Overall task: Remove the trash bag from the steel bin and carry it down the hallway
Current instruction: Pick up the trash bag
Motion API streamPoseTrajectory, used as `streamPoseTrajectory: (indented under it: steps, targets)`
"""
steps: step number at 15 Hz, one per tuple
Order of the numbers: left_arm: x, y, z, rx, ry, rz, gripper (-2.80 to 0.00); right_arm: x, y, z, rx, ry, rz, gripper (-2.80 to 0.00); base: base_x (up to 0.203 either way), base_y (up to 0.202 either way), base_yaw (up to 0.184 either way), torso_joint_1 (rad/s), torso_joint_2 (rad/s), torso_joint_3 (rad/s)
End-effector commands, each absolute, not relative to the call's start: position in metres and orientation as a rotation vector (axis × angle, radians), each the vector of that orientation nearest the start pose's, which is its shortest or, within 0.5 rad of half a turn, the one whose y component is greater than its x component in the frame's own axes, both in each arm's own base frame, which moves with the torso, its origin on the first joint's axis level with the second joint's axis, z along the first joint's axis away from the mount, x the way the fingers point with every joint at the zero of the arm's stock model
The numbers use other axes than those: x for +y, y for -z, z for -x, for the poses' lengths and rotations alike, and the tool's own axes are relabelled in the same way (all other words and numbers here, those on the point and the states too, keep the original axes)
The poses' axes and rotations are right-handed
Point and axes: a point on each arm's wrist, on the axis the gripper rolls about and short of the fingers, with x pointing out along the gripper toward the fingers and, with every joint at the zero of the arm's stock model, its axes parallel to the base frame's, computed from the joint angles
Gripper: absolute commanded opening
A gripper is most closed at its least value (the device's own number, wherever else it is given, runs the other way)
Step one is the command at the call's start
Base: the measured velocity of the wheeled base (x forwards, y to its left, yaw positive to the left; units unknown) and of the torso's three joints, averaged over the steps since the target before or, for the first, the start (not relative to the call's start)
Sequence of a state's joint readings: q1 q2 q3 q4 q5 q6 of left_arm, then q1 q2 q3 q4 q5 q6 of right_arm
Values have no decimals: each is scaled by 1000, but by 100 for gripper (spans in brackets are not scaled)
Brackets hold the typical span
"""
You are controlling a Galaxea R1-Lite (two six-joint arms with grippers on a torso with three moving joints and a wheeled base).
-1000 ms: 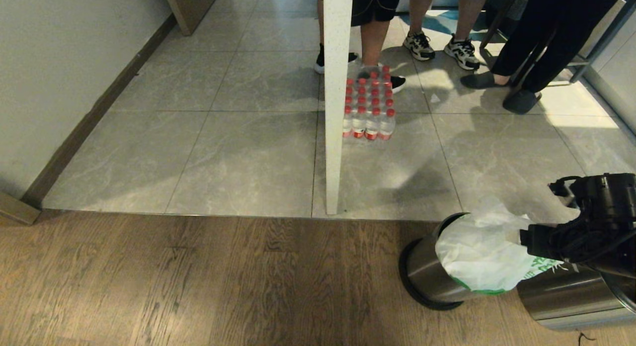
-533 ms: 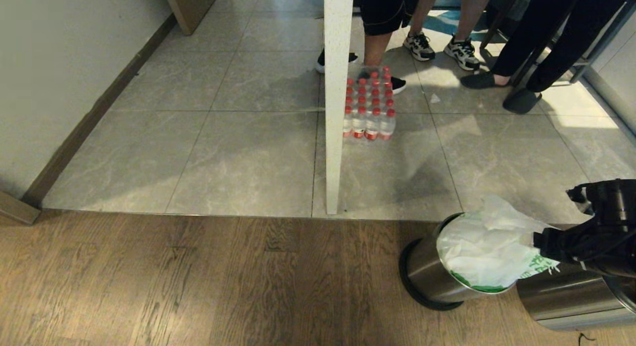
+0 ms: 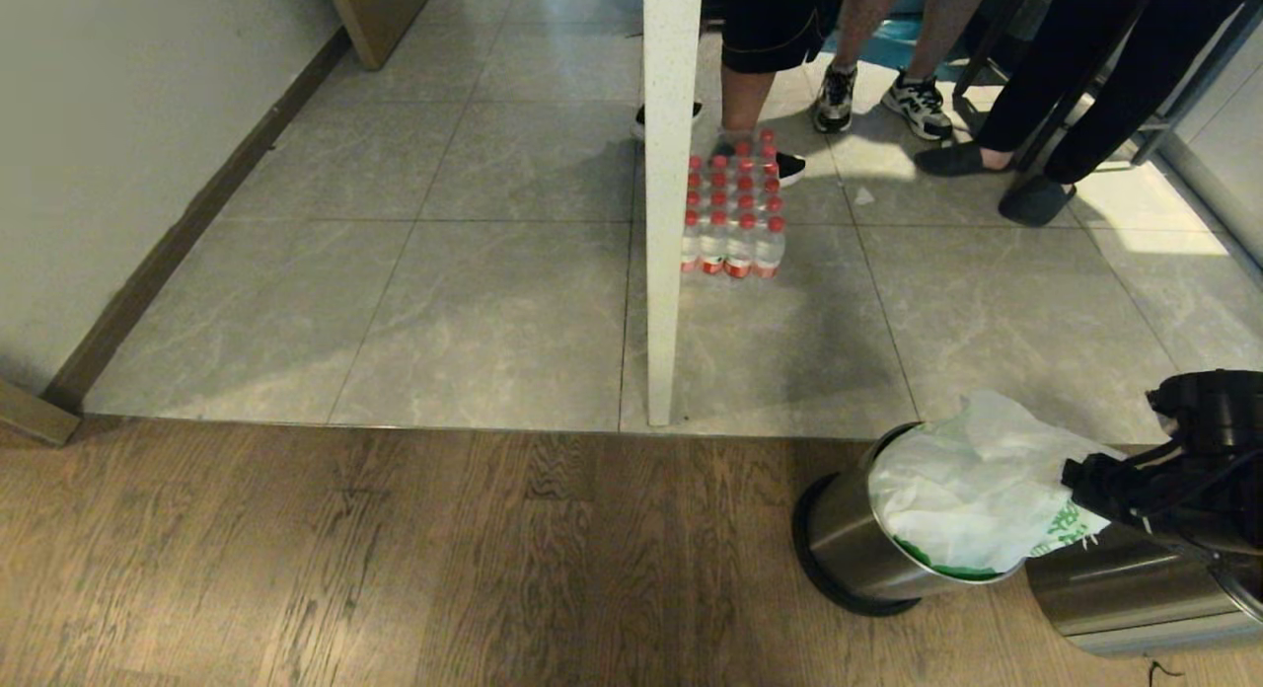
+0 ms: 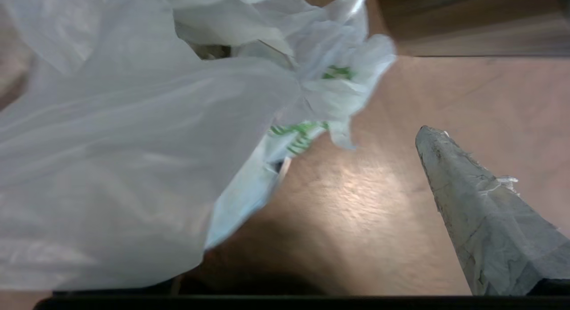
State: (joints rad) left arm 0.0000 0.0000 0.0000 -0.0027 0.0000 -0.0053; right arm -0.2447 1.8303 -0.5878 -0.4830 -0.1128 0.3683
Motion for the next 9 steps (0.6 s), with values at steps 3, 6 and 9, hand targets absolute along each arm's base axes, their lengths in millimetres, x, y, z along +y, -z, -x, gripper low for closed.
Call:
streamPoseTrajectory:
  steps: [3,6,9]
  targets:
    - [0,-76,23,-3,0,6,-280,-75,-59,-276,700,517,-484,0,0,0,0,0,0,0]
    - [0,-76,23,-3,0,6,-280,-75,-52,-277,694,561,-585,0,0,0,0,0,0,0]
    - [0,-76,23,-3,0,5,-280,-75,-41,-272,733,580,-632,0,0,0,0,0,0,0]
